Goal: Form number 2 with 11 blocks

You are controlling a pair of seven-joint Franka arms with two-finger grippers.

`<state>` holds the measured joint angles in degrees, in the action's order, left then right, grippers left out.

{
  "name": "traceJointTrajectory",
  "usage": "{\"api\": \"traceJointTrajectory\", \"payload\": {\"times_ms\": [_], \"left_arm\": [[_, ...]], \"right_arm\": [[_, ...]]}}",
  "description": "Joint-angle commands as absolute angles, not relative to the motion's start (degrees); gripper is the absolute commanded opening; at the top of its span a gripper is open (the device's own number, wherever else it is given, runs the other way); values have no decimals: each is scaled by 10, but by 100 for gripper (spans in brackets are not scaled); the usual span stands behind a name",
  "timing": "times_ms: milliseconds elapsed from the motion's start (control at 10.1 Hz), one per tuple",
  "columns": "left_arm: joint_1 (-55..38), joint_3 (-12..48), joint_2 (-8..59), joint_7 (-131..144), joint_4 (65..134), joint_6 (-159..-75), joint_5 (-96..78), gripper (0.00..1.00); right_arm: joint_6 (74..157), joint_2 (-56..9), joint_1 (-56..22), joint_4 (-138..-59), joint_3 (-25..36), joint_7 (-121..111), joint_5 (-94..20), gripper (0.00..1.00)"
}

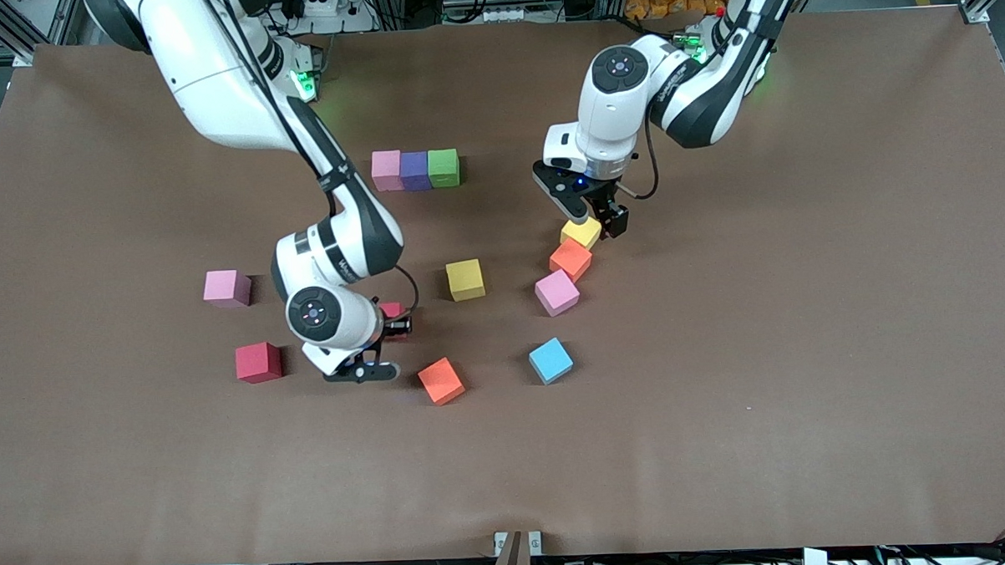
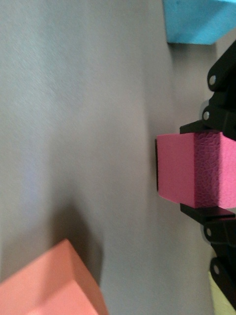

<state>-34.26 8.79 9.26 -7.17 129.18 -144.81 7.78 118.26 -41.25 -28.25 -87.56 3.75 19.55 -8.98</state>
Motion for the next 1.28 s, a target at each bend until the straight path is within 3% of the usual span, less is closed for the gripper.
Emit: {"api": "traceJointTrajectory", "payload": {"times_ms": [0, 197, 296, 887, 1085, 1183], "left_arm": [[-343, 94, 127, -21, 1323, -1548, 83, 100], [-343, 94, 157, 5, 1376, -1673, 84, 100], [-342, 93, 161, 4, 1393, -1697, 89, 100], [-339, 92, 174, 4, 1393, -1699, 90, 100], [-338, 91, 178, 4, 1390, -1699, 90, 88], [-328, 92, 179, 4, 1390, -1699, 90, 66]], "right_arm": [[1178, -331, -312, -957, 40, 202, -95, 0], [1180, -267, -364, -1026, 41, 221, -96, 0], [1184, -250, -386, -1047, 41, 243, -94, 0], [1305, -187, -498, -1207, 41, 326, -92, 0], [1346, -188, -515, -1236, 42, 330, -92, 0], [1366, -188, -517, -1251, 42, 337, -92, 0]]}}
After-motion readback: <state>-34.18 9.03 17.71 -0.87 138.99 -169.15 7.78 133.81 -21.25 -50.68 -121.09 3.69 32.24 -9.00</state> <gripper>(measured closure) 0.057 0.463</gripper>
